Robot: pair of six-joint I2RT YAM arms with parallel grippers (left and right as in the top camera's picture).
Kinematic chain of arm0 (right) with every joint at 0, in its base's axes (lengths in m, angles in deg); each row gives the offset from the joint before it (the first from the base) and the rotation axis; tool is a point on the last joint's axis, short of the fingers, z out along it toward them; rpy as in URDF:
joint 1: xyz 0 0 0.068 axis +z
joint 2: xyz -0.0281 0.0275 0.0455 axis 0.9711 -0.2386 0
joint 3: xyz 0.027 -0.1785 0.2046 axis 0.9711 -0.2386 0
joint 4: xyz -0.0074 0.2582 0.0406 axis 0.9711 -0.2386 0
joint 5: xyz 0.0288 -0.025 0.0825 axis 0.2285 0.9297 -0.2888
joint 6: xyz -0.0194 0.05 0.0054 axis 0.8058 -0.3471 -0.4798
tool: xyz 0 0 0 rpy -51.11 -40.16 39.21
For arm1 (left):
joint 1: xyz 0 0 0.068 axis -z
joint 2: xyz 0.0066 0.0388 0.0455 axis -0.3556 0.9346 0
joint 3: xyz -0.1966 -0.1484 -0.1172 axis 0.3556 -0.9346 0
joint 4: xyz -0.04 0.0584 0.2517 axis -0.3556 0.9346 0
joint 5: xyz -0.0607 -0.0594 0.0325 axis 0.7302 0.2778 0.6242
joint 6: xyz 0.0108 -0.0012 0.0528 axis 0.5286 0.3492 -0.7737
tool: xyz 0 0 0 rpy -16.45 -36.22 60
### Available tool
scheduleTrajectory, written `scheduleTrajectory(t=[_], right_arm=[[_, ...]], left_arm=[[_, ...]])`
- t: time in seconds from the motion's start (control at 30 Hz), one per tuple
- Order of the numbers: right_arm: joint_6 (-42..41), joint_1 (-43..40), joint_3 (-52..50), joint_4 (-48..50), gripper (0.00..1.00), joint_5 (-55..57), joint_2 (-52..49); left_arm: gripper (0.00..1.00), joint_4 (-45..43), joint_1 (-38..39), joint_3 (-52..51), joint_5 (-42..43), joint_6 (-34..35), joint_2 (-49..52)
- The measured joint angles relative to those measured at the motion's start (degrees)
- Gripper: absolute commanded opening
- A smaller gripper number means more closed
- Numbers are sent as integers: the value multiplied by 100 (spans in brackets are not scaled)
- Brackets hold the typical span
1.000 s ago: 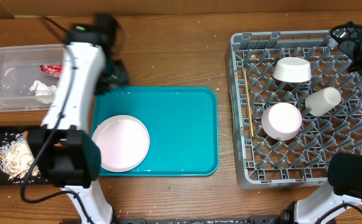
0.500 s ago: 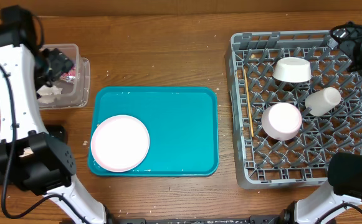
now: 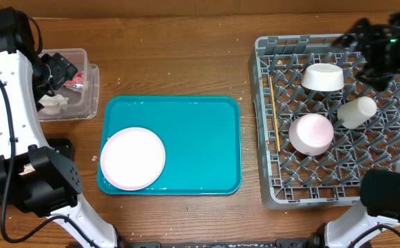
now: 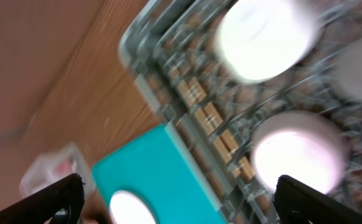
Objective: Sort waste into correct bins and load items into the dishwasher
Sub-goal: 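Move the right gripper to the white plate on the teal tray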
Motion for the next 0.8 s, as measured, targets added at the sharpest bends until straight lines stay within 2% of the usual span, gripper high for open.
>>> scheduleTrajectory(t=[0.17, 0.27, 0.47, 0.63, 0.8], right_arm=[[398, 1346, -140, 153, 100, -61, 0], [483, 2728, -623, 986, 100, 94, -20], [581, 4618, -1298, 2509, 100, 433, -70], [614, 5237, -1443, 3298, 100, 704, -70], [623, 5698, -2028, 3801, 99, 1045, -94]], left_arm=[[100, -2, -44, 0, 17, 39, 0], [100, -2, -55, 0, 20, 48, 0], [100, -2, -55, 0, 17, 105, 0], [100, 39, -55, 0, -15, 107, 0], [100, 39, -55, 0, -33, 105, 0]])
